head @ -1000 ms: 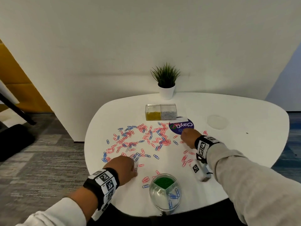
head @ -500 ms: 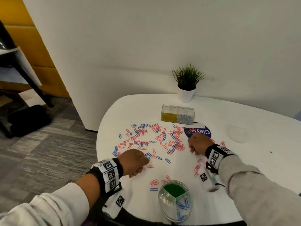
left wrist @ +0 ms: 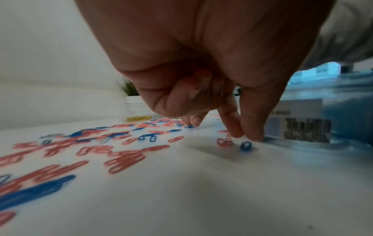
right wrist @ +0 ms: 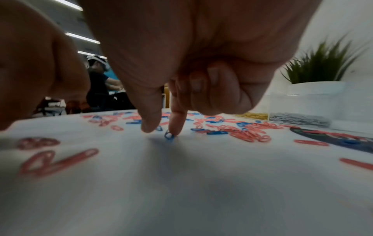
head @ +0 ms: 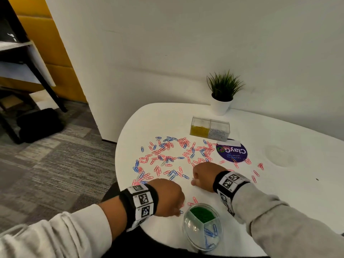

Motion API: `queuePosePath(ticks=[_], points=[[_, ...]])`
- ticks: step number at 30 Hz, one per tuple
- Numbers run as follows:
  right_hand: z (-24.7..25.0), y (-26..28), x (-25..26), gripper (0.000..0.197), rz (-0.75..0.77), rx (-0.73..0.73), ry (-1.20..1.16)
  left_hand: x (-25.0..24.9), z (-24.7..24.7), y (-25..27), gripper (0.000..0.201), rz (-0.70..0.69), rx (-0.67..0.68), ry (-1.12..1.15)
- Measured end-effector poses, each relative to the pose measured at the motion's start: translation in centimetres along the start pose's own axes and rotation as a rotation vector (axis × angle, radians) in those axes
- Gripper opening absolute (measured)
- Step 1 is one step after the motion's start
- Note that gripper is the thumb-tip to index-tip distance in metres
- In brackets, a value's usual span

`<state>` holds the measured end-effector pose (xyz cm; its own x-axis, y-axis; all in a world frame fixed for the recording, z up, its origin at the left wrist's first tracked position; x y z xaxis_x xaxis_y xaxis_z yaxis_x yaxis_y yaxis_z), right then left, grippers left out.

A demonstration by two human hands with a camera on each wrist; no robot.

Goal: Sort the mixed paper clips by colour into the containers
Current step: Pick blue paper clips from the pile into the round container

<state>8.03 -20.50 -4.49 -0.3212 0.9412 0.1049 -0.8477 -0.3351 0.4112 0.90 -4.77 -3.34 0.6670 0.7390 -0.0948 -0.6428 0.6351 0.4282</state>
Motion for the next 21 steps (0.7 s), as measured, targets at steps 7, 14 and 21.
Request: queuePosePath(ticks=[7,14,21], points=[[0.4,1.9,-0.7,0.012,0.041,-0.047,-0.001,-1.3,-0.7,-0.3,0.023,-0.081,0.016,-0.177],[1.8,11.7,2.6,0.005,0.303,-0.084,-0.115,0.0,1.7,0.4,0.027,0.086,-0.056,0.119],[-2.1,14.6,3.0,0.011,0.378,-0.068,0.027,-0.7,3.6,0.3,0.043,0.075,-0.243,0.272]])
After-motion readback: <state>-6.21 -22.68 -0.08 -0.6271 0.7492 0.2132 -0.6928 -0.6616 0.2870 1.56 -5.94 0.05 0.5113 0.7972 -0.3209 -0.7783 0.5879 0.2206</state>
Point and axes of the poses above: each hand's wrist, its own y-axis away from the middle knuckle, its own z-axis out of the back of the hand, x = y × z, the point moved 3 cm from there along -y, towards the middle knuckle, and after that the axes turned 1 degree about -y, right-handed, at the moved point
